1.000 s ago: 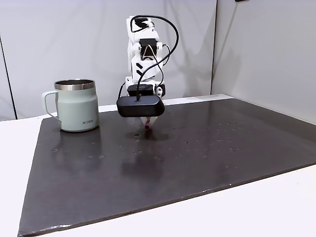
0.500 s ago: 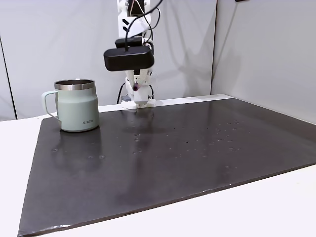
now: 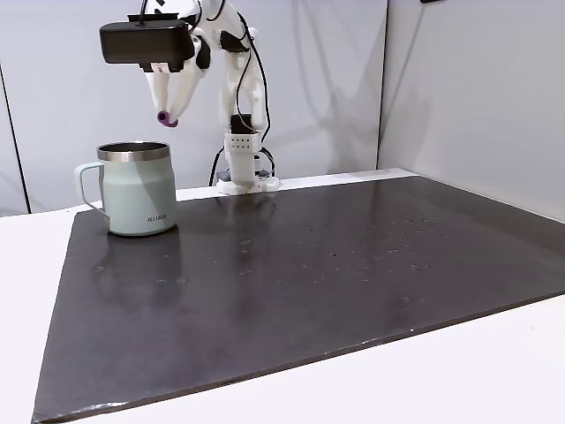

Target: Grasp a pengrip and put it in the cup.

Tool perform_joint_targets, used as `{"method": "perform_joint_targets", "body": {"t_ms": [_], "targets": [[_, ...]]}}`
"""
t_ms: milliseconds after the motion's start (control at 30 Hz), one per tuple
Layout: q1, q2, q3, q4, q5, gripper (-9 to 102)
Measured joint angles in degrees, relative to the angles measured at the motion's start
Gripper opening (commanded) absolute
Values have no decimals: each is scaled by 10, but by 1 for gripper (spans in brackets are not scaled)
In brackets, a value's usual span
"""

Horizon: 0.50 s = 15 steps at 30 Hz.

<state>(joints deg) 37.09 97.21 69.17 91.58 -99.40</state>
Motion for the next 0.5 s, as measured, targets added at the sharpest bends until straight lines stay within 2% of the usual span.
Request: {"method": "perform_joint_targets", "body": {"t_ms": [200,500], "targets": [[48,0,0,25,-72,0],[102,19,31,9,-145,0]]}}
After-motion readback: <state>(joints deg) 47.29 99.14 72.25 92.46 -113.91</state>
